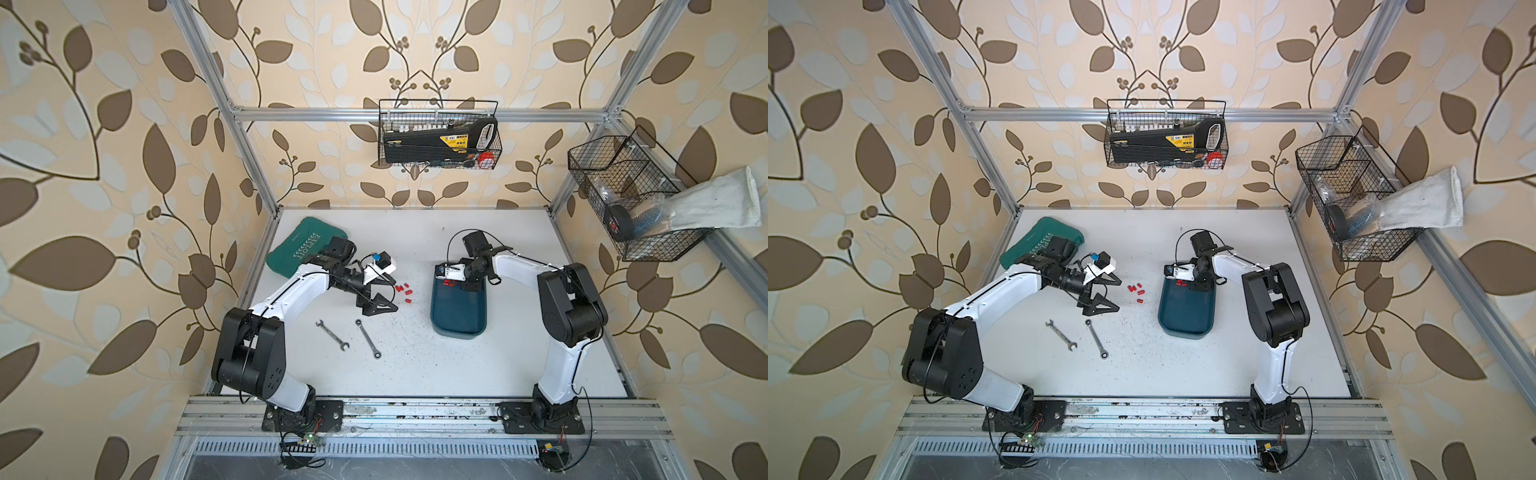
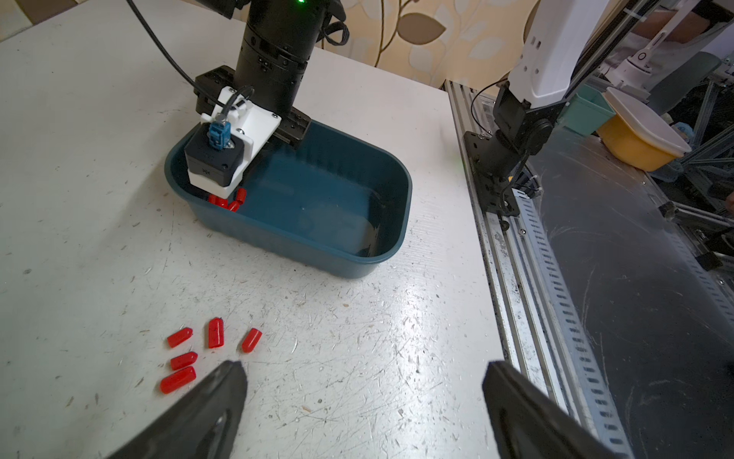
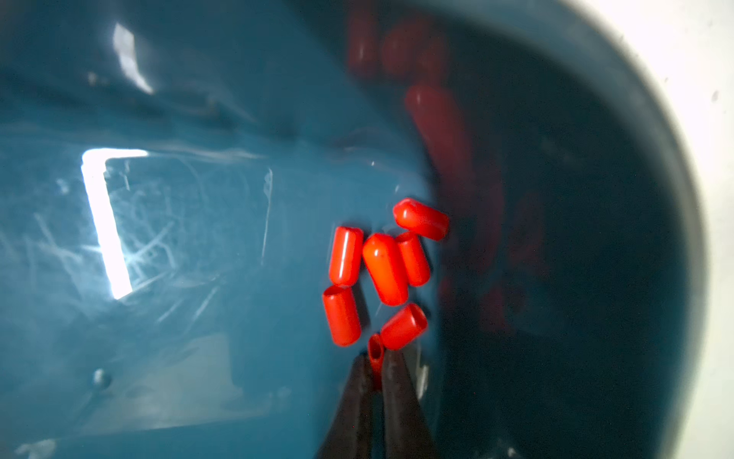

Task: Take the screw protection sleeves out of the storage box
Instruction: Pick up the screw protection sleeve from the storage box, then place the screw protection sleeve at the center of the board.

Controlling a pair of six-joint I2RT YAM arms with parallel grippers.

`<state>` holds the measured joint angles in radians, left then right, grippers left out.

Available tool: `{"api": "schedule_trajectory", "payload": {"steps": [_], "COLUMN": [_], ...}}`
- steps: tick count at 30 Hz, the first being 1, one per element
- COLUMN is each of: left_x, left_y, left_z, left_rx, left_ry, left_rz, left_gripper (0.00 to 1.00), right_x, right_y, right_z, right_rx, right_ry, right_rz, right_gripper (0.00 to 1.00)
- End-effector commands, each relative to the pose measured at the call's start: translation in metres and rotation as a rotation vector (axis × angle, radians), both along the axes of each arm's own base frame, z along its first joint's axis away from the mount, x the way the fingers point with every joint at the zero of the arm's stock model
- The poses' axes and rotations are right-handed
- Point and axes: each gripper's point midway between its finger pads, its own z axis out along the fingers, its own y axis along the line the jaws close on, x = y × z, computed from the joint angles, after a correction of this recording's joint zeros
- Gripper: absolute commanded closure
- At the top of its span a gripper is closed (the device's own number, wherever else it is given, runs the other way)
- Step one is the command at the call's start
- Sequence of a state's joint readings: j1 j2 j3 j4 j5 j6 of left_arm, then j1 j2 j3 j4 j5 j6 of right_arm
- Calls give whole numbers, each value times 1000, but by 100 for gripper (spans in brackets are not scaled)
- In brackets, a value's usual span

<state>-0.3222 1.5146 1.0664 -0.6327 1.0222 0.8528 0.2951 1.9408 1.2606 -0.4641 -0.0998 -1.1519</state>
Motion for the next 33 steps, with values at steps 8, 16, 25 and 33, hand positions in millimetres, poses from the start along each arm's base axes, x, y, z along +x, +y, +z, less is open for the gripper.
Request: {"api": "schedule_trajectory", "payload": {"steps": [8,16,25,33], "left_x": [0,2,13,16], "left_y": [-1,5,29,45], "left_z": [19,17,19,17], "left_rx": [-13,9,21,36], "left_ry": [-67,-74,-114,-127], "left_rz": [-15,-1,56,74], "left_gripper": [2,1,1,1], "right_x": [-27,-40,-77,-73], "right_y": [-8,2,67,137], "right_z": [7,39,110,109], "right_rx": [20,109,426,475], "right_ry": [87,104,218,269], "right_rz": [-36,-57,-76,-82], "right_gripper": [100,100,100,100]}}
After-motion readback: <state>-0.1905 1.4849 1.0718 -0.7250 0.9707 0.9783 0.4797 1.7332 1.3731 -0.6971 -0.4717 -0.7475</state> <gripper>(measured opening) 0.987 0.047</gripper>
